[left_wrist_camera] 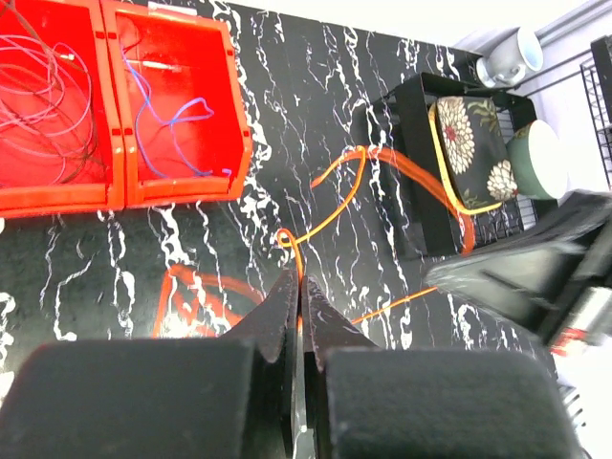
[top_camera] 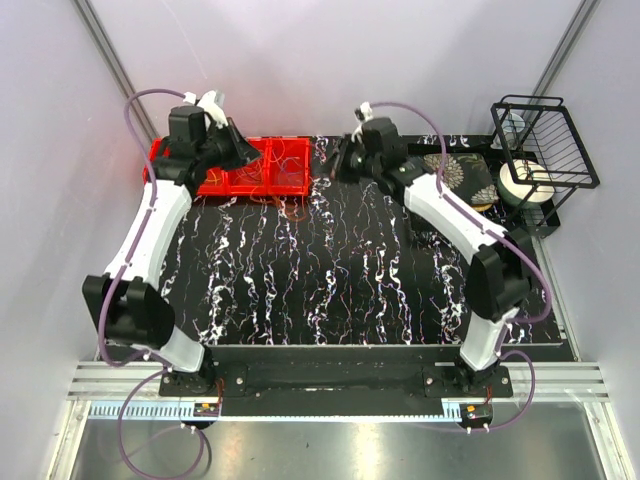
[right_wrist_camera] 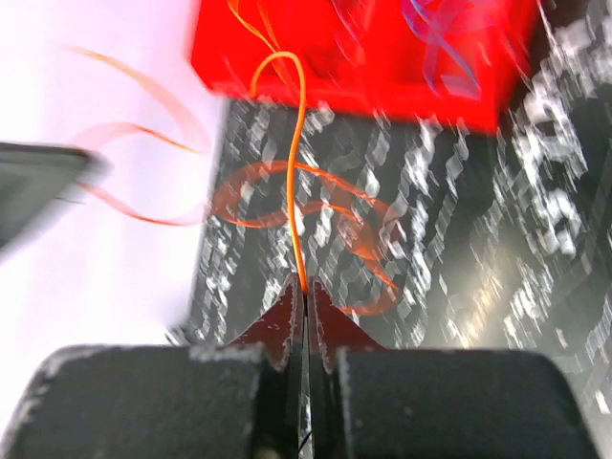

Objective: Untangle the cables

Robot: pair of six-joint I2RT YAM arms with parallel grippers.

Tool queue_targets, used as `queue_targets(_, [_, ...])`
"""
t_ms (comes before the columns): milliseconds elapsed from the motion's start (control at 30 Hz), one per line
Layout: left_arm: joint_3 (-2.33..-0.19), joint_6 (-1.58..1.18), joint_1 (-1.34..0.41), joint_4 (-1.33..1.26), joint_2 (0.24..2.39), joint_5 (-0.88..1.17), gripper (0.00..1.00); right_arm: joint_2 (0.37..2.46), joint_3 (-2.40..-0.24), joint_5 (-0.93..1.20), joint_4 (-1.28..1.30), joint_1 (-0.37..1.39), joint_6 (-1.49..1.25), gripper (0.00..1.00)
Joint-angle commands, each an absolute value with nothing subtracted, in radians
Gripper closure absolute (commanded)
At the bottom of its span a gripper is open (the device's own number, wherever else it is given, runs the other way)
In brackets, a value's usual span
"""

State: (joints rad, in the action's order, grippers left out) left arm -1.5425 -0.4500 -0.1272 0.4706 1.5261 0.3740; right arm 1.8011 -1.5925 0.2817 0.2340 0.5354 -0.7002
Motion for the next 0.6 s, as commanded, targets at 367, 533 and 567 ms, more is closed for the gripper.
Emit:
queue_targets(367, [-1.695, -0.514, -0.127, 0.141, 1.749, 0.494, 1.00, 2.239, -2.322, 0.331, 0.347, 0.522, -0.641, 1.00])
queue_targets(533, [-1.788, -0.551, -0.127, 0.084, 1.877, 0.566, 1.00, 2.440, -2.577, 0.371, 0.403, 0.512, -0.655, 1.00])
queue_targets(567, [-1.805, -0.555, -0.126, 0.084, 1.909, 0.572, 1.00, 2.462, -2.627, 0.374, 0.406, 0.508, -0.661, 1.00])
